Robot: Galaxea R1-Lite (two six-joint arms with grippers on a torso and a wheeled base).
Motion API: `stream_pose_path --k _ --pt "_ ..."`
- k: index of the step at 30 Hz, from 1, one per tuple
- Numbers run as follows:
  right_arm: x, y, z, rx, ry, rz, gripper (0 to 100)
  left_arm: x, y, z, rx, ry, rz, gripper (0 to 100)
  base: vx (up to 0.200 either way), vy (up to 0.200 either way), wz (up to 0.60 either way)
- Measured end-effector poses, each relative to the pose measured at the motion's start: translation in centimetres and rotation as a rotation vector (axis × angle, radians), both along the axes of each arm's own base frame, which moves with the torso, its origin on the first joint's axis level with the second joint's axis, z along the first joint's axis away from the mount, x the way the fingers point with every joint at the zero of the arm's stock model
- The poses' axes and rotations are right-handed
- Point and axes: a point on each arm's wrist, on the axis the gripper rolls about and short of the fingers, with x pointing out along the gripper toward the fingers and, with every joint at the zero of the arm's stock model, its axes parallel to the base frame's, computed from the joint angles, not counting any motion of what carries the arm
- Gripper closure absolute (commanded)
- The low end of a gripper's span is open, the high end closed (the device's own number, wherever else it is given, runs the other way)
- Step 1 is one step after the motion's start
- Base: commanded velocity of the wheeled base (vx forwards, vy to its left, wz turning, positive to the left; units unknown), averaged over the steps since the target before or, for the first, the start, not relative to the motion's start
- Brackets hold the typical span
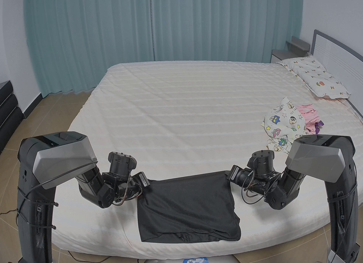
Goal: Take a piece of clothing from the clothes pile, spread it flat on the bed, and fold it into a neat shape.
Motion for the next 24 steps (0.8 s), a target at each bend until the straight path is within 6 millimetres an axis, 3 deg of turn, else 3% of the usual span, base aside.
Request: stream_pose_path --k 12,13,14,24 --pt "0.57 -0.85 -0.02 -0.003 -0.021 -0.042 100 -0.17 0.00 -0.04 -0.010 0.008 0.009 100 0.000 0.000 0.00" --pt "0.56 -0.87 -0.05 -0.003 -0.020 -0.042 100 -0.17 -0.02 0.01 -0.016 0.009 0.012 0 0.000 0.000 0.00" --pt "0.55 -0.88 -0.10 -0.004 -0.019 -0.041 0 -0.17 -0.02 0.03 -0.019 0.009 0.013 0 0.000 0.000 0.00" --pt "-0.01 -0.83 0.12 0.008 -0.035 -0.026 0 -0.24 -0.17 0.19 -0.028 0.008 0.013 0 0.000 0.000 0.00"
